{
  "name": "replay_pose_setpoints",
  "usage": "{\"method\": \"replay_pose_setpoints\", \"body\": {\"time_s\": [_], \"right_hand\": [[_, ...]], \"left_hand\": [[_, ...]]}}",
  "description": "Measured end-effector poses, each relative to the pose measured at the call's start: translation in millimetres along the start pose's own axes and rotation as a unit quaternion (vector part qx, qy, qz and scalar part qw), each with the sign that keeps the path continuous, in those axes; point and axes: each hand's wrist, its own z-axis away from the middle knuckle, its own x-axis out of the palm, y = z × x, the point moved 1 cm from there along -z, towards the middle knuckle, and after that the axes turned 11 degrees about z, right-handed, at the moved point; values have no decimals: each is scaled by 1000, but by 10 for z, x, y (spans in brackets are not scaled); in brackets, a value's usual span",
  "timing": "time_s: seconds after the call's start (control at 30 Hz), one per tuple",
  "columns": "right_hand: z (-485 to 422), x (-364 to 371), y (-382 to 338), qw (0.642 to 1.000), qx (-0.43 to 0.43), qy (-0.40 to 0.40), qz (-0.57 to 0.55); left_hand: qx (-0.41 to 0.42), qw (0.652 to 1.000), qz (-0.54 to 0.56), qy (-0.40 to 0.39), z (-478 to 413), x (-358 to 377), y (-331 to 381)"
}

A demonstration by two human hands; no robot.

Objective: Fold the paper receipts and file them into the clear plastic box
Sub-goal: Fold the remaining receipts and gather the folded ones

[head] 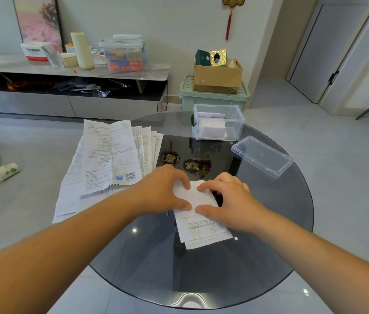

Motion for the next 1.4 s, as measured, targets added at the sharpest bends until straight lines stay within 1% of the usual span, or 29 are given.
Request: {"method": "replay_pose_setpoints", "body": {"time_s": [0.1, 0.17, 0.23, 0.33, 0.43, 0.53, 0.6, 0.67, 0.77, 0.83, 0.9, 0.97, 1.0, 1.03, 1.07, 1.1, 1.17, 1.23, 1.27, 1.3, 1.33, 1.4], "right_hand": [[-13, -30, 9, 1000, 3, -7, -7], [-15, -37, 7, 1000, 5, -5, -14], [-18, -44, -2, 1000, 10, 4, -22], [-19, -49, -8, 999, 16, 15, -35], [-18, -37, 0, 998, 20, 15, -53], [-18, -63, 7, 991, 38, 24, -126], [-15, -105, 10, 979, 57, 57, -190], [-1, -154, -8, 971, 64, 87, -214], [20, -167, -76, 965, 65, 92, -235], [24, -157, -110, 961, 68, 96, -250], [21, -164, -110, 951, 64, 106, -283], [39, -205, -111, 928, 59, 103, -354], [56, -226, -113, 915, 59, 95, -387], [80, -246, -115, 907, 58, 92, -407], [114, -264, -115, 905, 52, 100, -410], [152, -275, -106, 912, 38, 119, -392], [248, -283, -81, 945, -4, 158, -287], [343, -256, -80, 973, -56, 159, -157], [373, -227, -81, 979, -68, 148, -126], [390, -202, -77, 980, -66, 138, -126], [388, -180, -66, 979, -57, 135, -141], [358, -160, -54, 966, -30, 136, -217]], "left_hand": [[-7, 998, 54, 10, -16, -19, 5], [-4, 998, 65, 19, -22, -22, 16], [5, 997, 66, 41, -38, -18, 18], [18, 991, 112, 76, -45, -15, 3], [46, 983, 133, 122, -37, -28, 7], [57, 970, 160, 175, -7, -50, 48], [60, 956, 189, 218, 15, -78, 70], [62, 945, 204, 248, 38, -101, 84], [73, 936, 212, 272, 72, -106, 121], [74, 933, 230, 268, 88, -91, 166], [60, 923, 287, 250, 102, -69, 210], [36, 902, 373, 215, 124, -54, 246], [30, 899, 391, 197, 141, -43, 258], [30, 906, 380, 182, 158, -30, 260], [38, 923, 342, 174, 177, -16, 251], [50, 943, 284, 168, 205, -5, 244], [86, 969, 173, 156, 275, 8, 241], [129, 974, 121, 139, 327, 14, 222], [140, 975, 111, 130, 351, 17, 214], [142, 976, 114, 120, 369, 17, 210], [139, 976, 129, 108, 376, 18, 209], [121, 972, 178, 94, 369, 18, 215]]}}
